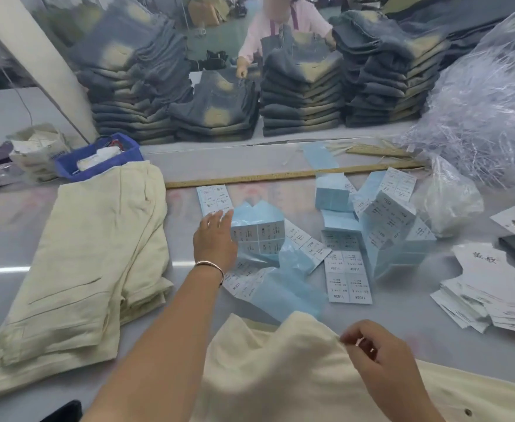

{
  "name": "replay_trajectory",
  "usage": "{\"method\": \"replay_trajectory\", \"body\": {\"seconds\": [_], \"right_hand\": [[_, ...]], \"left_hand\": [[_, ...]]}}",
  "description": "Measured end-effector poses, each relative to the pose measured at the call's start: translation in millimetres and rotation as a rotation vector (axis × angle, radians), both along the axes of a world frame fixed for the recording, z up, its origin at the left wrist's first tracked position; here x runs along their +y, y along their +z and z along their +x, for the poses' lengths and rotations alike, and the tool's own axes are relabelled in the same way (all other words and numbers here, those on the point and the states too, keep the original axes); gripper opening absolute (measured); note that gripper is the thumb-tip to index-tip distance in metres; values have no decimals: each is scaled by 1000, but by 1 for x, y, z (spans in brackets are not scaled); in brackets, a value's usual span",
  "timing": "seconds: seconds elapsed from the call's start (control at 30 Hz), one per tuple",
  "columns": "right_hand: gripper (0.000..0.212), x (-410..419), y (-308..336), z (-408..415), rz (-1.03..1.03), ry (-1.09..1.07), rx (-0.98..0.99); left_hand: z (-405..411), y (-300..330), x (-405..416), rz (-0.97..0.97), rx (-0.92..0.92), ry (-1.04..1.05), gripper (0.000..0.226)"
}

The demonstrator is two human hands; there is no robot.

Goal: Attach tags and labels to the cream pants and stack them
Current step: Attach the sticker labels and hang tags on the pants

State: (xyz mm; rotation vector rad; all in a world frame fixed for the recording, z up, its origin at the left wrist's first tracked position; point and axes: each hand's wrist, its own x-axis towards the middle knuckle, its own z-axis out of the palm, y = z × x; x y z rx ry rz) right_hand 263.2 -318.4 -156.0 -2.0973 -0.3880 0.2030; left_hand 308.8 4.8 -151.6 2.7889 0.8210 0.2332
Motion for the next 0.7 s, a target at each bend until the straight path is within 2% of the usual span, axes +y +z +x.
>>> {"method": "replay_trajectory", "body": {"seconds": [0.07, 0.13, 0.2, 0.27, 0.33, 0.4, 0.47, 0.53, 0.67, 0.7], "right_hand": [[36, 17, 2, 7, 2, 22, 31], [35, 36, 5, 18, -16, 47, 45], [31, 58, 12, 29, -33, 80, 10], [27, 81, 19, 41, -39, 103, -35], [21, 105, 27, 51, -32, 125, -112], [18, 127, 34, 58, -22, 140, -227], [26, 146, 39, 65, -27, 157, -368], [31, 160, 42, 71, -53, 194, -474], [28, 171, 42, 81, -132, 260, -541], [27, 171, 41, 83, -145, 266, -534]], "left_hand": [[8, -1, 10, 102, 89, -37, 35], [11, 2, 14, 130, 91, -75, 24], [9, 7, 14, -83, 25, -100, 26], [5, 12, 9, -348, -65, -90, 40], [1, 17, 3, -504, -173, -90, 45], [-4, 22, -5, -657, -250, -78, 39], [-8, 25, -13, -858, -302, -68, 28], [-13, 22, -18, -1053, -347, -73, 26], [-25, 22, -17, -1322, -388, -90, 17], [-28, 22, -16, -1376, -395, -104, 22]]}}
